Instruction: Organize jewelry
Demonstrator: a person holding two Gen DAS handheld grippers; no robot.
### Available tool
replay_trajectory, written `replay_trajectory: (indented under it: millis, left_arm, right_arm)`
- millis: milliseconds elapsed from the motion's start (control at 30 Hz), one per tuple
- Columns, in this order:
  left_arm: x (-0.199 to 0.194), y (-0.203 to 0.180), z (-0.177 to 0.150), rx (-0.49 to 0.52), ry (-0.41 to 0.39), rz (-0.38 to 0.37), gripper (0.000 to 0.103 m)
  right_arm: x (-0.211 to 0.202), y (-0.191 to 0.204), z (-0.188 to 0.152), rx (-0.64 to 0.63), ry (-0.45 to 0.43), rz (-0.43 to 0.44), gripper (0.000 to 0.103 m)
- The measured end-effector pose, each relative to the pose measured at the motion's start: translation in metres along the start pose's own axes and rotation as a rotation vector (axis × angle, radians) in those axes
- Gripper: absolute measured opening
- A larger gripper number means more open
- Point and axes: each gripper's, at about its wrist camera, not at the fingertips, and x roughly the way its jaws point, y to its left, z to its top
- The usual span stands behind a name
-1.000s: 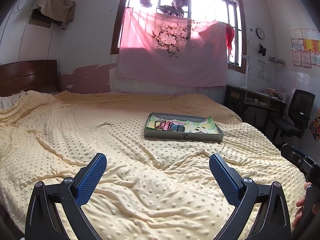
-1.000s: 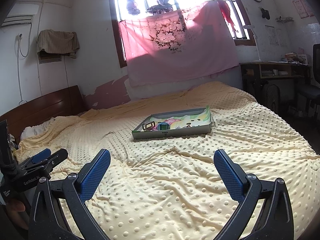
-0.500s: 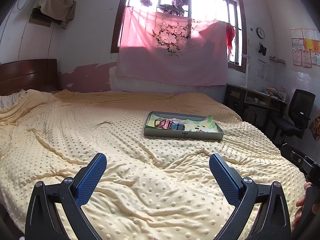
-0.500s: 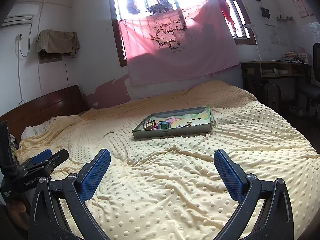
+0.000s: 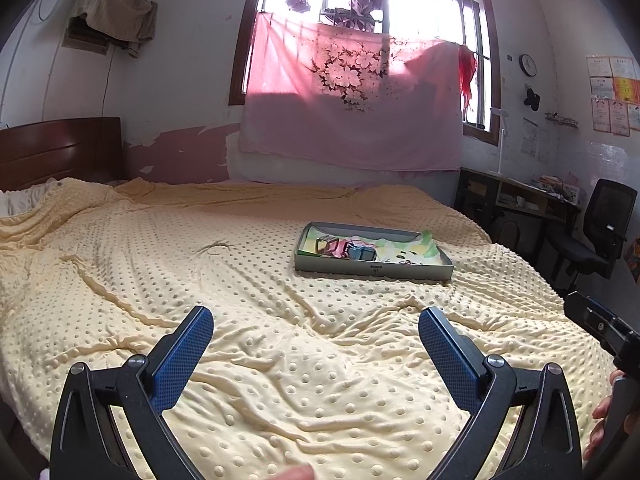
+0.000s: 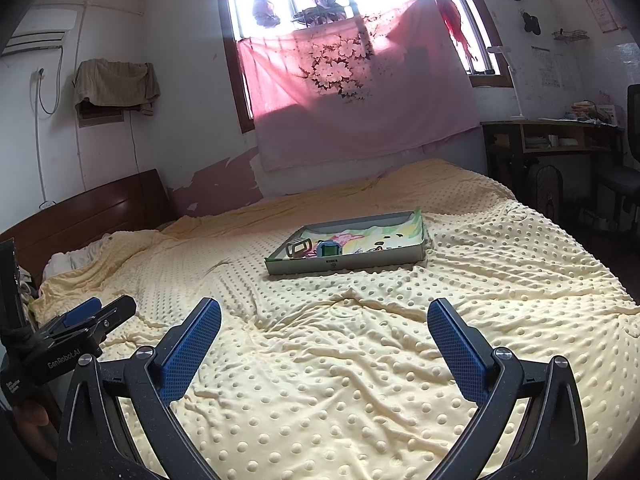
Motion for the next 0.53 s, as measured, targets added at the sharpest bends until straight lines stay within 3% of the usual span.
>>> replay_trajectory:
  millis: [533]
  left_arm:
    - [0.0051, -0.0016, 0.0009, 0.005, 0.012, 0.009, 0.103]
  right_arm:
    - [0.0056, -0.0029, -0.0031, 0.003, 0.01, 0.005, 0.102]
